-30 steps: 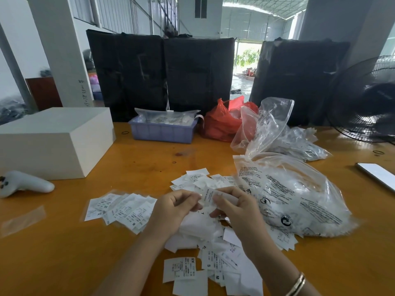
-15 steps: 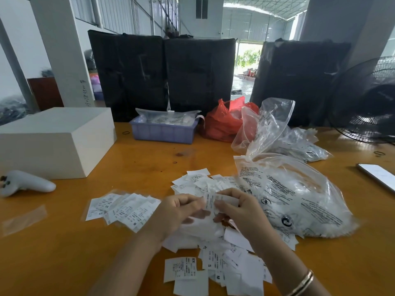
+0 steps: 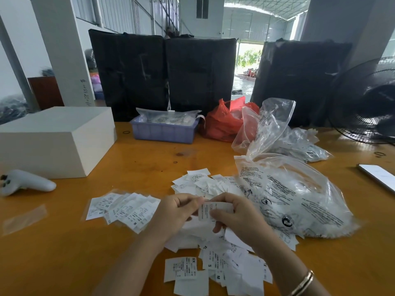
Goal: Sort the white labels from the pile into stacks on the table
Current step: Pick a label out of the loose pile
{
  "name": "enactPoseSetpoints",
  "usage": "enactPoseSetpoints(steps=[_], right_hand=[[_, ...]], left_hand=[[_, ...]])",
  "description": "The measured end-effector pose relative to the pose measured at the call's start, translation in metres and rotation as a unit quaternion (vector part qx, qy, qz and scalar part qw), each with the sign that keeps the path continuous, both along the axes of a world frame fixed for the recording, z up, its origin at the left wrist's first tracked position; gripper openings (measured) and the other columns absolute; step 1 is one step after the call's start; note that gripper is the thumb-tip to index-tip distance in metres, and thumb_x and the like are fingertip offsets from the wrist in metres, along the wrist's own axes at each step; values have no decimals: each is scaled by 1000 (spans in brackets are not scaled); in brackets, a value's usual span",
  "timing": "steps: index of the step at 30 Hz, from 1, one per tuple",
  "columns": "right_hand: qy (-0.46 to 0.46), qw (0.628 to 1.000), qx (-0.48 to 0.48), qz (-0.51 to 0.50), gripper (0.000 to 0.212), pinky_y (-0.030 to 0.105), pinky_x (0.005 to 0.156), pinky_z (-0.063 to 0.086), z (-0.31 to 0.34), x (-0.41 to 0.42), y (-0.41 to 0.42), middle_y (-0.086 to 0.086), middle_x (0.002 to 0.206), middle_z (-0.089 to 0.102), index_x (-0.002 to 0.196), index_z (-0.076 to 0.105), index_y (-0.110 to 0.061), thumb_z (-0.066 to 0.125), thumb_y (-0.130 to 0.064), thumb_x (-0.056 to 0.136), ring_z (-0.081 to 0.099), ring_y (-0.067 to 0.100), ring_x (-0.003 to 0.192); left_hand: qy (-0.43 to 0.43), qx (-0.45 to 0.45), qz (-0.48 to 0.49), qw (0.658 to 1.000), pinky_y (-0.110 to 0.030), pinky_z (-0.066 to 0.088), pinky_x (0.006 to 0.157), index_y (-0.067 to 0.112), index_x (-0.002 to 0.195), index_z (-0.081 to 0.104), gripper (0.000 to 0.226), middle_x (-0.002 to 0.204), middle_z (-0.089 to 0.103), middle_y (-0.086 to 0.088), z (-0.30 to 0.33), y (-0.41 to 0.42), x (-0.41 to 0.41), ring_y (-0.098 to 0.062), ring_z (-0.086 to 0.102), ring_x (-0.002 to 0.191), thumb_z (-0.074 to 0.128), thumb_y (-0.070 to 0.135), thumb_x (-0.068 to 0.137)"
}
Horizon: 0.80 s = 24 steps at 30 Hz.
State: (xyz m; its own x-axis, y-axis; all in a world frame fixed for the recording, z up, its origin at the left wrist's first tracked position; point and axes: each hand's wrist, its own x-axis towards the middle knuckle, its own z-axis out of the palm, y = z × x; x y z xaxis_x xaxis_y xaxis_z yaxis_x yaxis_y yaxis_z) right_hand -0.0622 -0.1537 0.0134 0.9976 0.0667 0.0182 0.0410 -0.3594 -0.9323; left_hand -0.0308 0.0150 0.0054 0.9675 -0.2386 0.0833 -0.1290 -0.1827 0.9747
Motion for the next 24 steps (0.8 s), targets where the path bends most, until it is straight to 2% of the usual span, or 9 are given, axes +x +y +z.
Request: enactPoseSetpoints(steps=[3, 6, 9, 11, 13, 16, 19, 21, 24], right_hand=[[-20, 999, -29, -7, 24, 16, 49, 44, 0, 0, 2, 2, 77, 68, 102, 53, -27, 64, -11, 88, 64, 7, 54], [-35, 999, -26, -7, 24, 14, 45, 41, -3, 0, 4, 5, 81, 65, 109, 46, -26, 60, -16, 92, 59, 2, 50], [-30, 996, 80, -33, 11, 28, 54, 46, -3, 1, 2, 9, 82, 62, 105, 51, -18, 54, -15, 95, 64, 13, 58], [-29, 992, 112, -48, 3, 35, 59, 45, -3, 3, -1, 9, 75, 62, 97, 55, -11, 54, -11, 95, 66, 19, 59], [-44, 994, 79, -53, 4, 31, 57, 46, -4, 2, 1, 5, 65, 64, 89, 58, -11, 58, -10, 93, 67, 20, 58], [-62, 996, 33, -47, 4, 23, 55, 47, -6, 0, 9, 2, 65, 67, 86, 63, -16, 64, -16, 90, 68, 17, 60], [-58, 994, 68, -68, 7, 28, 58, 50, -6, 1, 9, -3, 63, 68, 92, 64, -20, 63, -13, 90, 69, 18, 62], [-59, 991, 89, -85, 7, 31, 60, 51, -5, 1, 7, -1, 64, 69, 89, 66, -16, 65, -10, 89, 69, 18, 61], [-77, 993, 68, -64, 10, 17, 55, 49, -7, -1, 12, -5, 66, 69, 84, 70, -16, 67, -7, 86, 67, 11, 59]], left_hand=[[1, 24, -17, 1000, -7, 45, 55, 26, 86, 75, 9, 71, 72, 14, -3, 0, 2, 7, 62, 63, 70, 32, 81], [3, 16, -11, 1000, -9, 46, 55, 23, 85, 74, 6, 68, 71, 11, -4, -1, 2, 5, 62, 60, 70, 26, 83], [8, -28, 28, 999, -11, 49, 57, 23, 87, 74, 6, 75, 73, 9, -4, 0, 4, 1, 65, 66, 69, 24, 84], [29, -58, 42, 997, -13, 51, 58, 23, 87, 75, 6, 78, 74, 6, -4, 0, 5, -1, 66, 67, 71, 22, 83], [39, -63, 31, 997, -13, 50, 59, 24, 84, 76, 5, 80, 75, 5, -4, -1, 3, -3, 68, 70, 74, 24, 79], [33, -51, 16, 998, -11, 48, 59, 28, 79, 77, 16, 80, 75, 6, -4, -4, -1, -4, 69, 73, 75, 38, 67], [33, -50, 47, 997, -10, 47, 56, 33, 76, 76, 3, 79, 74, 10, -4, -2, 1, 0, 67, 69, 74, 32, 77], [35, -51, 60, 996, -9, 46, 55, 34, 76, 76, 7, 78, 74, 13, -5, -1, 2, 2, 66, 70, 73, 30, 80], [34, -41, 46, 997, -8, 46, 56, 31, 80, 76, 6, 79, 74, 14, -5, -3, 0, 4, 66, 70, 71, 31, 82]])
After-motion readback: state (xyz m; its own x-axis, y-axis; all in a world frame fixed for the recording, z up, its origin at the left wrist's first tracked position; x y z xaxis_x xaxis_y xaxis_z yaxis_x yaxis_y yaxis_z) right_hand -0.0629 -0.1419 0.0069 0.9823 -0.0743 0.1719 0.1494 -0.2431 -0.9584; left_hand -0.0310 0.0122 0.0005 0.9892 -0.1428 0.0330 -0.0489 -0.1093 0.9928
